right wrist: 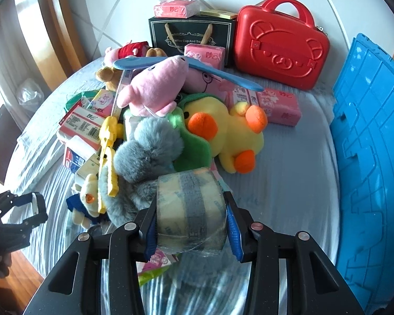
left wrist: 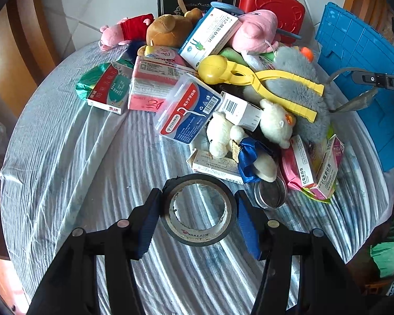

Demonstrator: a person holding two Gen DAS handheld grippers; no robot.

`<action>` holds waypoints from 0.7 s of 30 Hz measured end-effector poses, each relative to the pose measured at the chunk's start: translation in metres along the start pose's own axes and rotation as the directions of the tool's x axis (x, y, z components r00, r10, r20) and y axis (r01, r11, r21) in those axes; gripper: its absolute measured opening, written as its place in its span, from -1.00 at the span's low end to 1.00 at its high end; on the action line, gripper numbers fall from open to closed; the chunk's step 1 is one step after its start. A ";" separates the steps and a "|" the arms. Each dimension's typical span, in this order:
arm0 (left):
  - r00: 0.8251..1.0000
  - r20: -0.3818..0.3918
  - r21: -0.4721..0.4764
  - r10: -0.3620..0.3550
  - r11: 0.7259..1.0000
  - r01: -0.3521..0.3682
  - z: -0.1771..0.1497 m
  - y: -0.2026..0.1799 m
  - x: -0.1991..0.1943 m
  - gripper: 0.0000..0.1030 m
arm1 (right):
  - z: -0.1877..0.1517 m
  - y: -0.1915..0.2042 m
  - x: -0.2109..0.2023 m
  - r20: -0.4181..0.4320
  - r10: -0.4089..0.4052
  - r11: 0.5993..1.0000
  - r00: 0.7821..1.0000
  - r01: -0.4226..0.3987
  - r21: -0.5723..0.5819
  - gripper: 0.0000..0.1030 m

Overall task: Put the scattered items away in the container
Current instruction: 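Grasp the black tape roll with the left tool while the right tool grasps the clear packing tape roll, then lift and carry both tape rolls over the blue crate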

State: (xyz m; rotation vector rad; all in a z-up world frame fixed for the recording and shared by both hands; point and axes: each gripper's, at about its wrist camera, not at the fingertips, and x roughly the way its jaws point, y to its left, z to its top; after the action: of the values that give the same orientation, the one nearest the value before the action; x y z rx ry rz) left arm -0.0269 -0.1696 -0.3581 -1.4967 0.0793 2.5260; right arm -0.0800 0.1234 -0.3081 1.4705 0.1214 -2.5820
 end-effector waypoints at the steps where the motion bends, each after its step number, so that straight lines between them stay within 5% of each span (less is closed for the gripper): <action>1: 1.000 0.001 -0.004 0.005 1.000 -0.005 0.001 0.001 -0.002 0.09 | 0.001 0.000 -0.003 0.002 0.001 1.000 1.000 -0.001 -0.002 -0.19; 21: 0.991 -0.015 -0.094 0.134 0.986 -0.135 0.040 0.005 -0.059 0.09 | 0.031 0.008 -0.074 0.069 0.075 0.997 0.995 -0.074 -0.006 -0.18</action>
State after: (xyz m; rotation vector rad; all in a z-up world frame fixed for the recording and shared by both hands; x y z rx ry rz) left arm -0.0347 -0.1773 -0.2873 -1.5884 0.0645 2.6639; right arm -0.0683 0.1188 -0.2286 1.3562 0.0607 -2.5682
